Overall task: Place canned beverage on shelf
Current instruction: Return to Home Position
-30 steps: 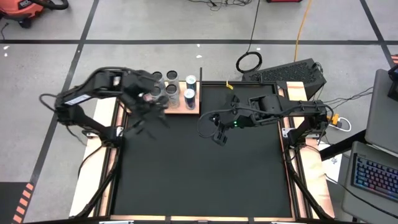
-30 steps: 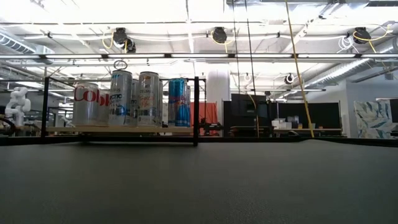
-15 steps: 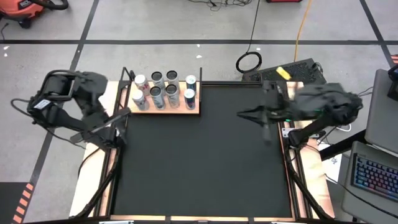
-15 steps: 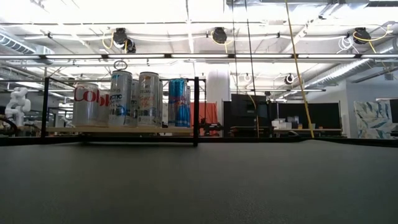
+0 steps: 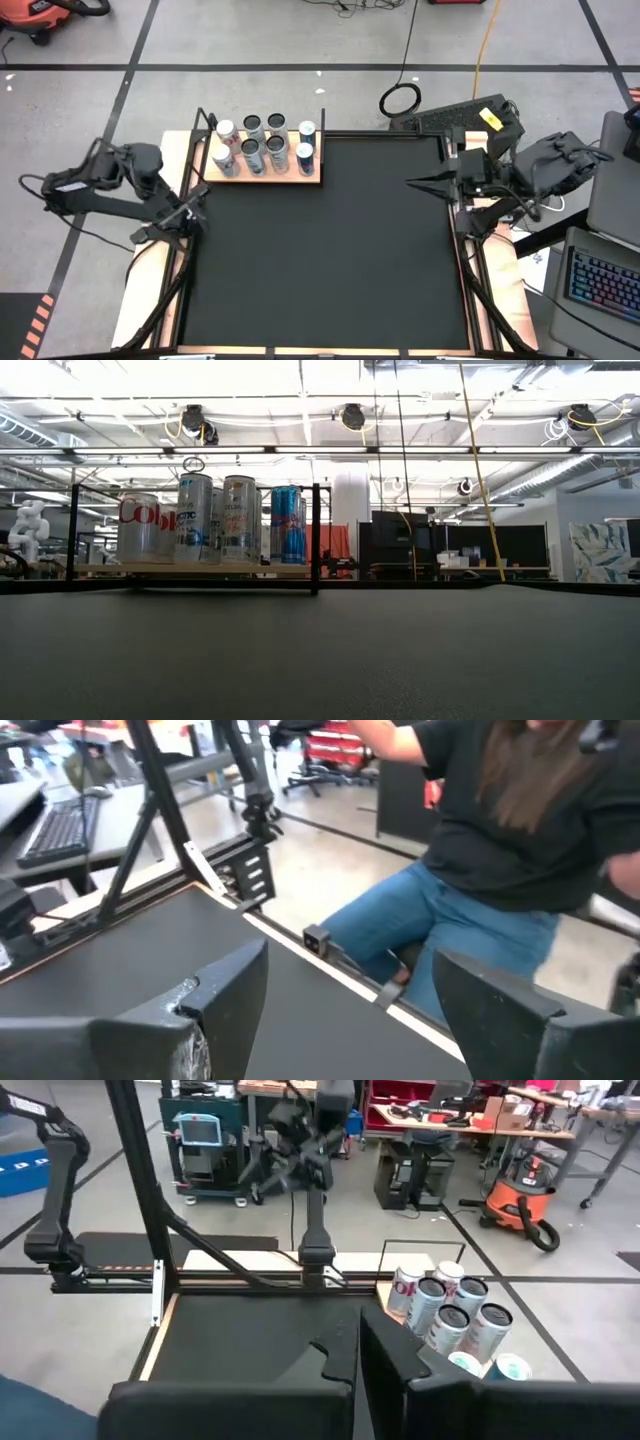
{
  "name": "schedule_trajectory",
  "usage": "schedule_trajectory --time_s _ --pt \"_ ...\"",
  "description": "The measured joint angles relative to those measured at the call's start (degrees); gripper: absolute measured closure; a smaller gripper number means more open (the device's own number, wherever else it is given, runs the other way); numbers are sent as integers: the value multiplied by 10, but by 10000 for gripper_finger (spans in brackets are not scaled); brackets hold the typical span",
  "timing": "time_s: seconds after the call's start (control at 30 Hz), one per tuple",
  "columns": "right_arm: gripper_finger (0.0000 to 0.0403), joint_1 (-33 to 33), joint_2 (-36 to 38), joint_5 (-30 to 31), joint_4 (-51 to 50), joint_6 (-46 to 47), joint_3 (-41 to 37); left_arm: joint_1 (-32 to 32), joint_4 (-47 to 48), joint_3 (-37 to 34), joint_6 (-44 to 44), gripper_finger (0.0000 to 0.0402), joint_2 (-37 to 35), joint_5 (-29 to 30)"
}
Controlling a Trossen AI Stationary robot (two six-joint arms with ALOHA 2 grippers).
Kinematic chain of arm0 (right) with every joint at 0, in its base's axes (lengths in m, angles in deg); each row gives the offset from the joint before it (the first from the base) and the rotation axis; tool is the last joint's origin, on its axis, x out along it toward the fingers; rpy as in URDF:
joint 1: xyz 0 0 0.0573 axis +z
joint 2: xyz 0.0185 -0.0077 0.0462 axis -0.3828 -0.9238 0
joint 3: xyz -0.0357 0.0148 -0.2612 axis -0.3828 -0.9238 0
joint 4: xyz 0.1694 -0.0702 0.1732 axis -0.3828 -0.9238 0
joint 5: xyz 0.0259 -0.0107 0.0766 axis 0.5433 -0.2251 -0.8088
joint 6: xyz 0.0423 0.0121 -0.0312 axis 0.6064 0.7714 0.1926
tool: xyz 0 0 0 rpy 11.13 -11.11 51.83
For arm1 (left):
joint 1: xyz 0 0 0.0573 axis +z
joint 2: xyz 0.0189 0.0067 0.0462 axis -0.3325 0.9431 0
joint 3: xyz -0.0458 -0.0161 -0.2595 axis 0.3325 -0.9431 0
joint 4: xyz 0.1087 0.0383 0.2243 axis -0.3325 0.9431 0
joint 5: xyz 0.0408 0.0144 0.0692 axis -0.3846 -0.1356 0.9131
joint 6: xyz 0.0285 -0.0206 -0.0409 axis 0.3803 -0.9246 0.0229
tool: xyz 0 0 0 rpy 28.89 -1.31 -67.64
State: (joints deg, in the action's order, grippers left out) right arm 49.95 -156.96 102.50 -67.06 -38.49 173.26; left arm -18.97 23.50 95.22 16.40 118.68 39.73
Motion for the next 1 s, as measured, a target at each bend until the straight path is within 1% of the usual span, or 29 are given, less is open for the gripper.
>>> schedule_trajectory --time_s 0.17,0.33,0.43,0.5,0.6,0.67,0.73,0.77,0.9,1.0 --pt "403 23 20 -1 -11 -3 0 0 -110 -105 -54 118 -44 10" --pt "403 46 48 -1 -17 -13 -2 0 -188 -190 -58 118 -74 10" --pt "403 60 78 -2 -5 -26 -26 -2 -253 -240 -66 118 -89 10" --pt "403 66 105 -2 15 -27 -59 -4 -296 -275 -85 118 -96 9" --pt "403 74 149 -3 71 -26 -140 -9 -360 -330 -114 118 -106 10" --pt "403 79 181 -4 121 -32 -211 -12 -405 -362 -130 118 -111 10" --pt "403 83 212 -21 176 -40 -292 -15 -449 -394 -137 118 -114 16" --pt "403 84 229 -31 205 -44 -335 -17 -473 -410 -144 118 -114 24" --pt "403 85 293 -41 341 -52 -514 -17 -544 -466 -150 118 -116 79" --pt "403 84 343 -67 462 -53 -644 -17 -590 -504 -156 118 -115 106"
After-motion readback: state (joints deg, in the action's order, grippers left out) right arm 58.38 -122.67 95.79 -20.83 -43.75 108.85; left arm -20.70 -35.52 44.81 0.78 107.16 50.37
